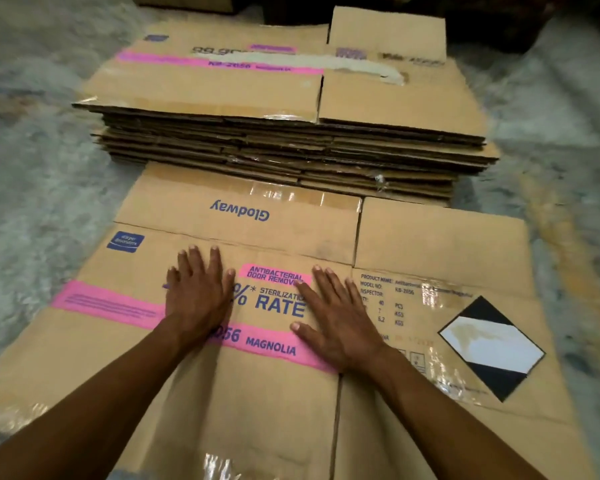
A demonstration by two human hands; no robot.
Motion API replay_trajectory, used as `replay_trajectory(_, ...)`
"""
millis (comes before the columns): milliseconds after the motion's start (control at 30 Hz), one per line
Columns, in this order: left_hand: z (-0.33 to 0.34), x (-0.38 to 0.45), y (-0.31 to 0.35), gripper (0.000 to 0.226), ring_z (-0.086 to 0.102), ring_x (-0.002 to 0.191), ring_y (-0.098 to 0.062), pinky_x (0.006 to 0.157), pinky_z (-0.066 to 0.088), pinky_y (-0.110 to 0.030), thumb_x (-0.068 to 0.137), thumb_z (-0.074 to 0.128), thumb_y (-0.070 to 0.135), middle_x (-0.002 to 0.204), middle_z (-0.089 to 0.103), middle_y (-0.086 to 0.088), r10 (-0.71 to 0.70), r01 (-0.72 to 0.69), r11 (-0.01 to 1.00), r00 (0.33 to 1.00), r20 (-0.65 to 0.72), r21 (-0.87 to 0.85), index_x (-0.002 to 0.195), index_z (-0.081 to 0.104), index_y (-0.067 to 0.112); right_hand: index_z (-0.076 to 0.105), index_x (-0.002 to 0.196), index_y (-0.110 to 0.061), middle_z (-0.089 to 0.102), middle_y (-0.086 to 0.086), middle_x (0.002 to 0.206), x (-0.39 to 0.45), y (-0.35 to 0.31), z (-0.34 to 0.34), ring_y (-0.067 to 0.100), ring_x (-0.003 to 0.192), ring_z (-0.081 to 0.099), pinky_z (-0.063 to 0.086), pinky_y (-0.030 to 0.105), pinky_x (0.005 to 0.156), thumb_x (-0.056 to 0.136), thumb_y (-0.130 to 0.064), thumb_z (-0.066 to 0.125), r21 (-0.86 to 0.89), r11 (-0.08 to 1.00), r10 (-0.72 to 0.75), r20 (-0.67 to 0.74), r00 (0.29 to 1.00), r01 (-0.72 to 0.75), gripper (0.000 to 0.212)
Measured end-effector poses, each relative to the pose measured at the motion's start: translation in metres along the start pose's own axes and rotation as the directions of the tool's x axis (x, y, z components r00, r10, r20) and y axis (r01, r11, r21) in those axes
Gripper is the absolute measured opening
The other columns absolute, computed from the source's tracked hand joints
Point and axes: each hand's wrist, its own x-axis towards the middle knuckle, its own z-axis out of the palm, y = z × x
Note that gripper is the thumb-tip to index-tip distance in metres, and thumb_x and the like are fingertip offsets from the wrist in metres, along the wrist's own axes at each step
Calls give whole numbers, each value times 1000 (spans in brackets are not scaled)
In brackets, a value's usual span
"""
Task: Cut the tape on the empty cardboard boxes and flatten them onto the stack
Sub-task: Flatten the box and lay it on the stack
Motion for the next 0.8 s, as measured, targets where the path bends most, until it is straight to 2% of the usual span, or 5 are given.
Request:
replay_trajectory(133,-2,-57,37,82,10,144,-41,113,17,-50,83,-3,58,156,10,-25,281,-282,959,957,75,1,151,12,15,20,149,-24,7,9,160,-59,10,-16,23,147,6,0,35,117,85,-58,26,-85,996,-16,57,998,20,72)
replay_trajectory(267,4,-117,47,98,24,140,-43,109,29,-51,79,-22,65,152,26,-26,495,-495,868,862,113,-24,148,28,16,7,150,-33,-12,-3,158,-156,39,-24,17,147,-9,1,39,121,78,-75,8,-103,992,-52,250,967,80,83)
replay_trajectory(567,-24,-173,34,111,35,137,-25,104,40,-37,70,-16,78,140,46,-17,588,-569,806,800,118,-161,135,47,14,-17,147,-33,-26,9,155,-228,37,-24,27,143,-22,-5,47,116,81,-40,60,-243,956,-50,411,910,162,102)
replay_trajectory(700,-45,-200,25,110,54,117,-23,92,46,-34,70,-11,82,121,60,-10,647,-615,752,758,88,-238,121,57,12,-17,148,-20,-14,26,155,-234,9,-19,42,143,-12,2,51,117,91,-10,46,-344,933,36,390,920,109,86)
replay_trajectory(800,-65,-213,12,91,63,105,-24,82,54,-30,78,18,81,116,65,-11,706,-709,699,705,-69,-100,118,61,11,7,149,-16,22,23,151,-227,-2,-59,37,137,29,31,41,109,86,-15,50,-297,954,56,322,945,45,77)
